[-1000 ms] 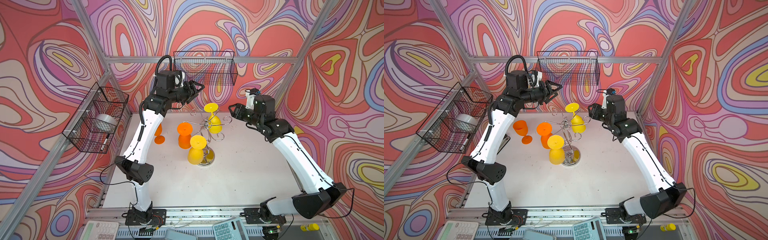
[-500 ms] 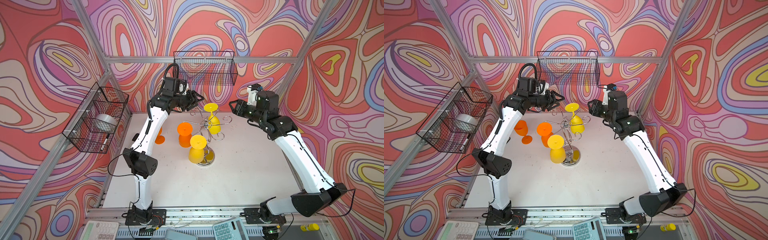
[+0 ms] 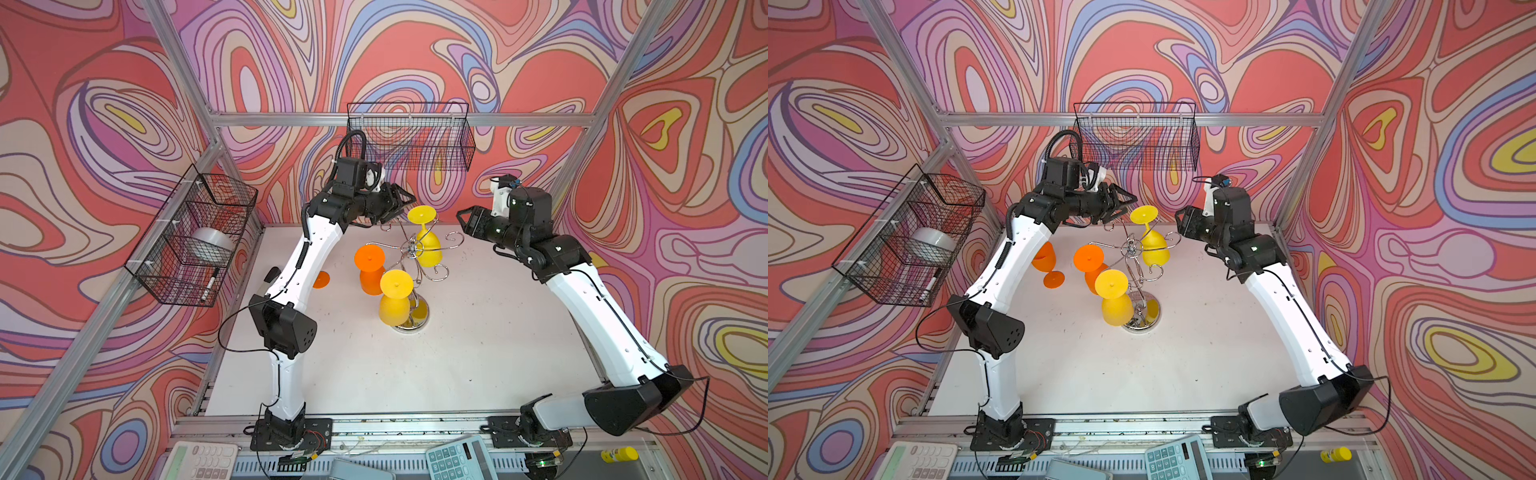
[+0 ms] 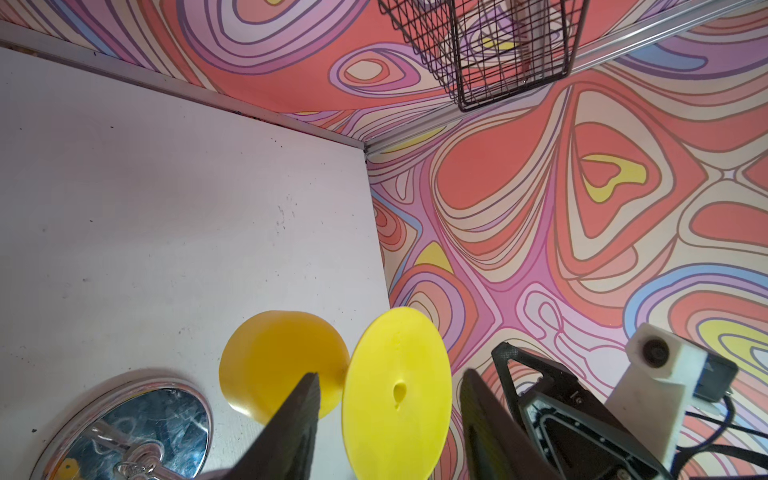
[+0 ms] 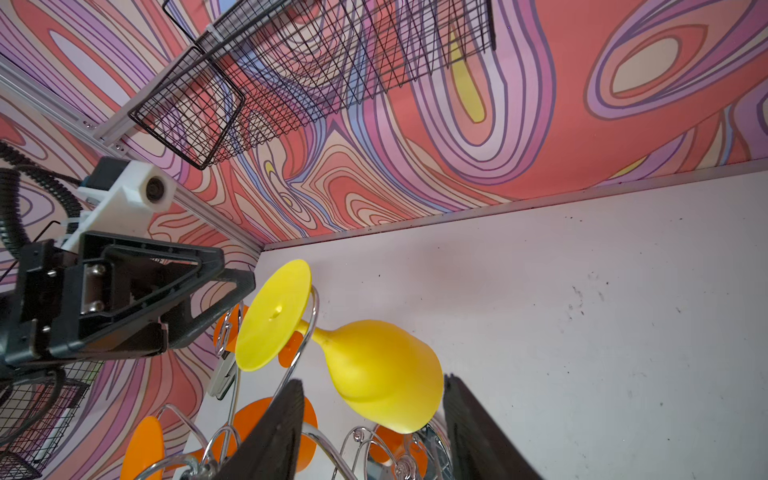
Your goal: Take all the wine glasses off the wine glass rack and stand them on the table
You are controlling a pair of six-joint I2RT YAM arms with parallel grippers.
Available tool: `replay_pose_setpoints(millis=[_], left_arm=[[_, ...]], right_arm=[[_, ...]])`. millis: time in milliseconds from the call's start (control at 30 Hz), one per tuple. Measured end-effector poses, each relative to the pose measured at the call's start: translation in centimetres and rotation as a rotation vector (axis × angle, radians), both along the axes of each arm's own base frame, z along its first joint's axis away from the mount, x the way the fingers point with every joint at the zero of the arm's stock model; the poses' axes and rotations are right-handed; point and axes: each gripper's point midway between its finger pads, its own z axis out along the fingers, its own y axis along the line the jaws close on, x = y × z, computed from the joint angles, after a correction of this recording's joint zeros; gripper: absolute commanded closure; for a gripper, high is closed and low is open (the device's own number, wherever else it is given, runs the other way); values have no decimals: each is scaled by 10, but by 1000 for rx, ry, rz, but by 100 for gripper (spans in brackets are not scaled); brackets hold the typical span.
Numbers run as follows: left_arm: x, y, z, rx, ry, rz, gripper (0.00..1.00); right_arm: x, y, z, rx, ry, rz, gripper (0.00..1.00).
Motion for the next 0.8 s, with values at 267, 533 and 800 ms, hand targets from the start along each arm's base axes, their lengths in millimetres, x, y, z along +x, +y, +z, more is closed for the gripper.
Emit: replay_pose_setpoints(millis=[267,533,800], left_arm=[[5,-5,-1,-2,-5,-8,47],[5,-11,0,38,-27,-17,49],[0,-11,-7,120,-43,-3,50]], right_arm=[[-4,-1,0,-3,-5,1,43],[-4,-1,-2,-4,-1,1,43],[-3,-1,-4,-6,4,2,43]])
